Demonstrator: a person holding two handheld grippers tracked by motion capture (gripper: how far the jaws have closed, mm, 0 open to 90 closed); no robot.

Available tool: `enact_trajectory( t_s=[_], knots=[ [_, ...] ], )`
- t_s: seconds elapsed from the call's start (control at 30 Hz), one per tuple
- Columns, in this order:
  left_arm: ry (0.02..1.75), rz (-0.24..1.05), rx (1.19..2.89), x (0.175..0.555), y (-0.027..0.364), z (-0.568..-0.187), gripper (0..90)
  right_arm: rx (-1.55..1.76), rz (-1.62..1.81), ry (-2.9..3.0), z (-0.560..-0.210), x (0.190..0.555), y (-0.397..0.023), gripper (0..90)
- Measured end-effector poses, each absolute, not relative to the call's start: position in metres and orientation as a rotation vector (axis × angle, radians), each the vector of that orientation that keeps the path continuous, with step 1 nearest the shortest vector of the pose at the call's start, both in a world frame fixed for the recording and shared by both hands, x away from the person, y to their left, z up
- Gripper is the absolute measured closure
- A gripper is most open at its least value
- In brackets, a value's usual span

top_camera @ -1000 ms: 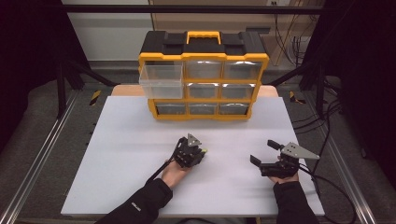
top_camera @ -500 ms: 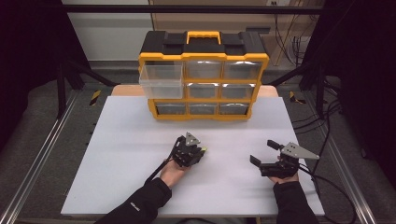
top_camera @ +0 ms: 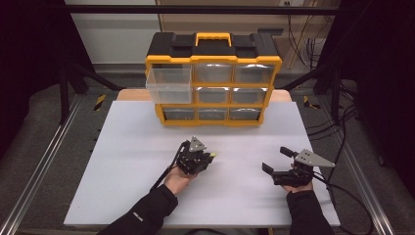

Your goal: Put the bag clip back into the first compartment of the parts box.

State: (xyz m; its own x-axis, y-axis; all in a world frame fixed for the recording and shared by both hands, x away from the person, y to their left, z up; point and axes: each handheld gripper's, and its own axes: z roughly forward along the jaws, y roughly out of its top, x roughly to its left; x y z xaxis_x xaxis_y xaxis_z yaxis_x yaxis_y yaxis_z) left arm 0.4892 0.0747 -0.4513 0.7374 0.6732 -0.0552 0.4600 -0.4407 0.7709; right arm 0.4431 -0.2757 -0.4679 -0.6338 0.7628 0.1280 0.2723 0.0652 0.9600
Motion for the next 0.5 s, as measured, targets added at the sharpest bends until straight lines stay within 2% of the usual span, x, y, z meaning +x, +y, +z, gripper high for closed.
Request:
enact_trajectory(
  t_s=[0.5],
  knots=[
    [0.815,0.315,2.065,0.482,0.086,-0.428,77.4,1.029,1.595,1.938,-0.468,0.443,-0.276,0.5]
  ],
)
